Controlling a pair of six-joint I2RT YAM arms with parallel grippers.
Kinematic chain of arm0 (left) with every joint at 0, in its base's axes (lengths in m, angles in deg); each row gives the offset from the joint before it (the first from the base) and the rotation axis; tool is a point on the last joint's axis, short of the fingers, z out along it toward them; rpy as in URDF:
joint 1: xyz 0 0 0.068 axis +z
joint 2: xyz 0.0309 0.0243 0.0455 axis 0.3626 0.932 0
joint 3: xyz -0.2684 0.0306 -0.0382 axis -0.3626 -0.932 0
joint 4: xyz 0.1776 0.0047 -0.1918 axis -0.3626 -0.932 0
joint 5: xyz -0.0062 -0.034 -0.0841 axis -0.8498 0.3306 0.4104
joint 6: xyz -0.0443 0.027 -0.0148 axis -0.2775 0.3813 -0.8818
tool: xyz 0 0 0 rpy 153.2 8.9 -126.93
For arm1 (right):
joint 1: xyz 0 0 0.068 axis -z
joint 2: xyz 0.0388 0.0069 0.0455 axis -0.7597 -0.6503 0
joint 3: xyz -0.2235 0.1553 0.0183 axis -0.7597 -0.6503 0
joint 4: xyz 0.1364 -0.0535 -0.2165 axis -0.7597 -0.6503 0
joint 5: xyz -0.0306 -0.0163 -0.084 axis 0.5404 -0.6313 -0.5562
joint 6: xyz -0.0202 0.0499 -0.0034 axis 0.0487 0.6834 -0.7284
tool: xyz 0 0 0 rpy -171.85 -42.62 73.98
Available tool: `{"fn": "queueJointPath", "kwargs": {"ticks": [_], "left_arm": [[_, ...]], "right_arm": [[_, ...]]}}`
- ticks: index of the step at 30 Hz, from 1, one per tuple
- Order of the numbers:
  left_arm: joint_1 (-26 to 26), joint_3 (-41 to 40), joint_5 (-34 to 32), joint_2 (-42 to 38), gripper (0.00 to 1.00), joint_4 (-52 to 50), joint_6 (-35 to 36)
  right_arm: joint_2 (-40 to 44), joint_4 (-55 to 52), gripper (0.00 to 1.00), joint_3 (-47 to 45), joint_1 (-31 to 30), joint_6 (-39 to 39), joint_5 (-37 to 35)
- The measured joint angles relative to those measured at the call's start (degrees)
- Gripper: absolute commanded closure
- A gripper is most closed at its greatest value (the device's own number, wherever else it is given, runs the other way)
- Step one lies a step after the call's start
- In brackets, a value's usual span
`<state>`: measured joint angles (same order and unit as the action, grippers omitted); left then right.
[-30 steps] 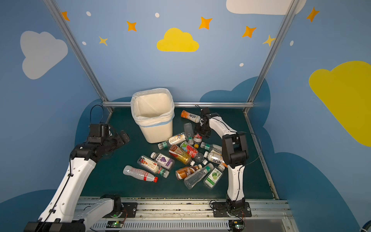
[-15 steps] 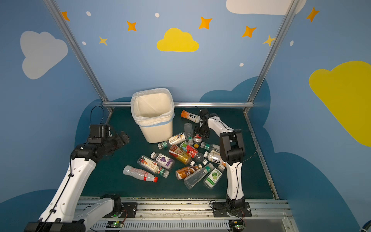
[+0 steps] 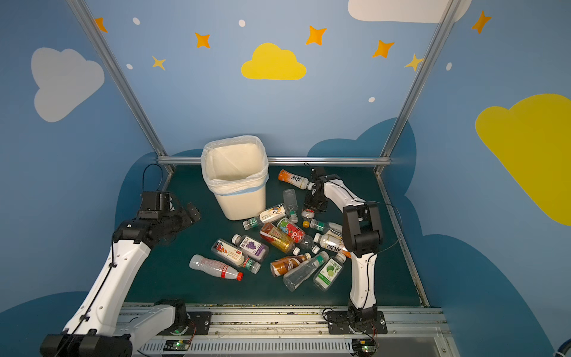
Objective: Throw the plastic bottles in the bin
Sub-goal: Pick up the plastic bottle from the center of the table.
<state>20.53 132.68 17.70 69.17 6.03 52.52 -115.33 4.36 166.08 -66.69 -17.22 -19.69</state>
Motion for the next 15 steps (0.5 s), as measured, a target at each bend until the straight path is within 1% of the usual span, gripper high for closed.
{"fn": "queueJointPath", "kwargs": {"ticks": [4,7,9,11,13,15], "left_arm": [[0.1,0.0,0.5,0.3,0.00,0.1,0.3],[0.2,0.0,0.7,0.6,0.00,0.1,0.4],[0.3,0.0,1.0,1.0,0.00,0.1,0.5],[0.3,0.0,1.3,1.1,0.00,0.1,0.5],[0.3,0.0,1.6,1.1,0.00,0.1,0.6],[0.3,0.0,1.8,1.1,0.00,0.1,0.6]], "right_arm": [[4.1,-0.7,0.57,1.2,0.4,0.0,-0.1],[5.9,-2.2,0.56,6.3,-0.1,0.1,0.0],[6.1,-3.1,0.56,12.1,-0.9,0.2,0.0],[6.0,-4.4,0.56,20.0,-2.3,0.2,0.5],[5.6,-5.4,0.54,30.0,-4.4,0.3,0.9],[4.6,-4.9,0.50,40.7,-7.1,0.3,1.4]]}}
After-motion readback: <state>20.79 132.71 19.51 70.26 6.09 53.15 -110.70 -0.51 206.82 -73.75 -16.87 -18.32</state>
